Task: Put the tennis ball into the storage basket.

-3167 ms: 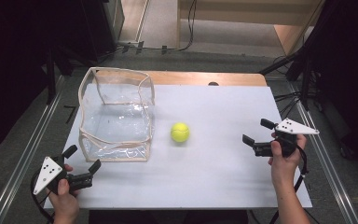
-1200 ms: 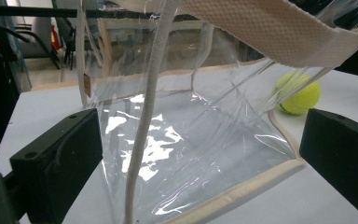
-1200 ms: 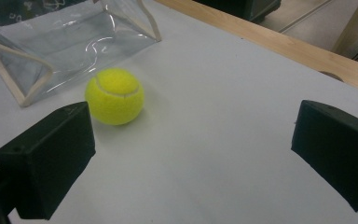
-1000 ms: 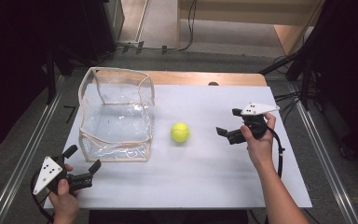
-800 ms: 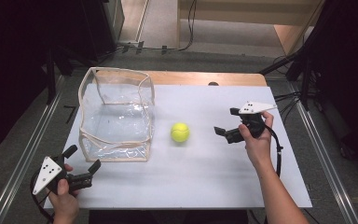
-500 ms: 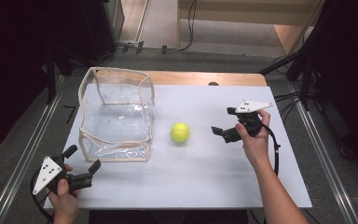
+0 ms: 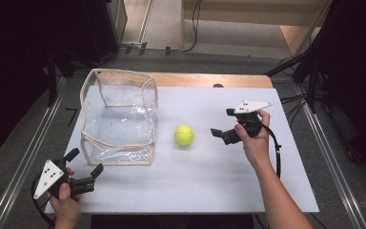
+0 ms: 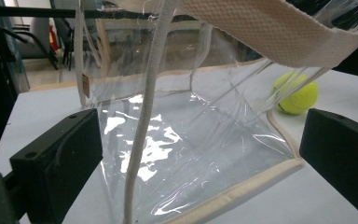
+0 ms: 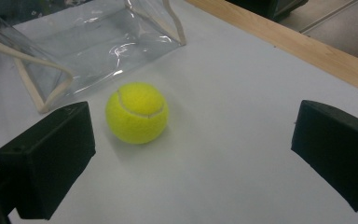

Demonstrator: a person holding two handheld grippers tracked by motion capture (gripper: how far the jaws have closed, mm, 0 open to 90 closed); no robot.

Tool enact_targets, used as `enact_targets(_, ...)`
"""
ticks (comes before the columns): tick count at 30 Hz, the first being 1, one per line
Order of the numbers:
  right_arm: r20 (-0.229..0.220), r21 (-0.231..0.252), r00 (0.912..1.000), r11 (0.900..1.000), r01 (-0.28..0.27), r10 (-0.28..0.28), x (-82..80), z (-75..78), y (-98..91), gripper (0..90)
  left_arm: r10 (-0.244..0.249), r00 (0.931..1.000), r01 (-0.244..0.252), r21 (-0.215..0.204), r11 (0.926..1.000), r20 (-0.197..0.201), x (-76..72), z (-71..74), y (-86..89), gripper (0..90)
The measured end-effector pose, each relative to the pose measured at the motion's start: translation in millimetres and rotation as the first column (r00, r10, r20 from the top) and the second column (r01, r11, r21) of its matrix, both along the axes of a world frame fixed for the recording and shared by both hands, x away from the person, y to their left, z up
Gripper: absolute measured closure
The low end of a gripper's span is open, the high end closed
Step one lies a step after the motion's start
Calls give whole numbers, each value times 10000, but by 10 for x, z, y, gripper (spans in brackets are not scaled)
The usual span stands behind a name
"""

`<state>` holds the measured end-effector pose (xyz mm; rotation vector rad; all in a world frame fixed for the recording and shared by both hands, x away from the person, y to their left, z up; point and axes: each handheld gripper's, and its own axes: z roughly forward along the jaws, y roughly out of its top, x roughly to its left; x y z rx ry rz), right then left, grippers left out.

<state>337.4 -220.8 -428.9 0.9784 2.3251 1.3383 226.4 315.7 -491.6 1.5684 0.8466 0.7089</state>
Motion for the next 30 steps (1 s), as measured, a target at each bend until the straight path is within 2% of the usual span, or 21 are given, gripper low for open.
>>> enact_targets(30,-103,-264,9991,9988,-406,403,127,27,231,0,-33,10000,33,39,10000,20,1,-2,-12,0)
